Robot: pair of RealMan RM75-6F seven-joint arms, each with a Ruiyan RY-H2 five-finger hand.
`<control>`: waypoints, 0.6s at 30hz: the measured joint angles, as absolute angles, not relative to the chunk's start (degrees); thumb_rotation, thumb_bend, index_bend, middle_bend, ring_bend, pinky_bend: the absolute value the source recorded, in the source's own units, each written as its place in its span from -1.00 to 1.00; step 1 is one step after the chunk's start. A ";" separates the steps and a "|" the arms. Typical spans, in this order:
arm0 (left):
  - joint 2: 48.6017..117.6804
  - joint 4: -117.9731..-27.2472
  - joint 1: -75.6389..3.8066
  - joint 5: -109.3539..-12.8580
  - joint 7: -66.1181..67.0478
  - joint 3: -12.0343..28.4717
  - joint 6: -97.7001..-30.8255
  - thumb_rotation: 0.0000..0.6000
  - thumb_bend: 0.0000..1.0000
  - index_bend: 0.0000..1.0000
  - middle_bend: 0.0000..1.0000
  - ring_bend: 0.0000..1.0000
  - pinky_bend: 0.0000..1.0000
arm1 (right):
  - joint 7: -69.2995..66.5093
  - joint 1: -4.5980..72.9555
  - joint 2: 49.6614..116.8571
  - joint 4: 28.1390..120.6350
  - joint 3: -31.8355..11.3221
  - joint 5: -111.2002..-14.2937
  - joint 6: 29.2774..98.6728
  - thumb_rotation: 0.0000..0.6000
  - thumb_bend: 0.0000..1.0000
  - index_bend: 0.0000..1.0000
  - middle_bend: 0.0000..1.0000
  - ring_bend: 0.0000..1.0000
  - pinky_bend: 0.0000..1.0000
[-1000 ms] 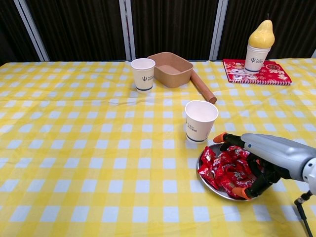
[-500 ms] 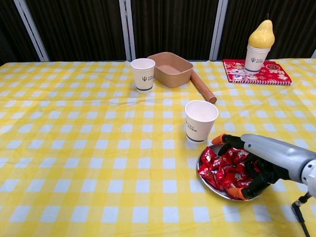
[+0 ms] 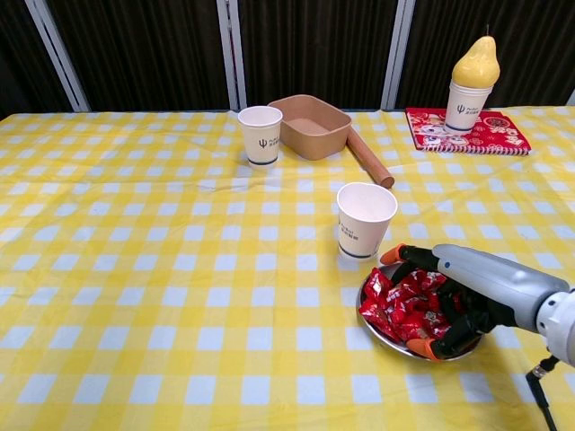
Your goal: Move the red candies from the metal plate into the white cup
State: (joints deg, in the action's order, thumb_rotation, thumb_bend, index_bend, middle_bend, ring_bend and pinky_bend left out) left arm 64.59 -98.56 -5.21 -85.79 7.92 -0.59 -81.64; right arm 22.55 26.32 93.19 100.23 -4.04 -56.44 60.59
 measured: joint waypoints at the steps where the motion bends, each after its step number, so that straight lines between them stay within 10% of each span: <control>1: 64.59 -98.56 -5.20 -85.80 7.91 -0.61 -81.65 1.00 -1.00 -1.00 -1.00 -1.00 -1.00 | 22.28 26.34 93.31 99.92 -4.08 -56.42 60.52 1.00 -0.35 -0.49 -0.34 0.45 0.80; 18: 64.60 -98.57 -5.22 -85.95 7.86 -0.66 -81.65 1.00 -1.00 -1.00 -1.00 -1.00 -1.00 | 17.21 26.03 94.89 94.86 -4.48 -56.46 59.03 1.00 -0.25 -0.15 0.04 0.45 0.80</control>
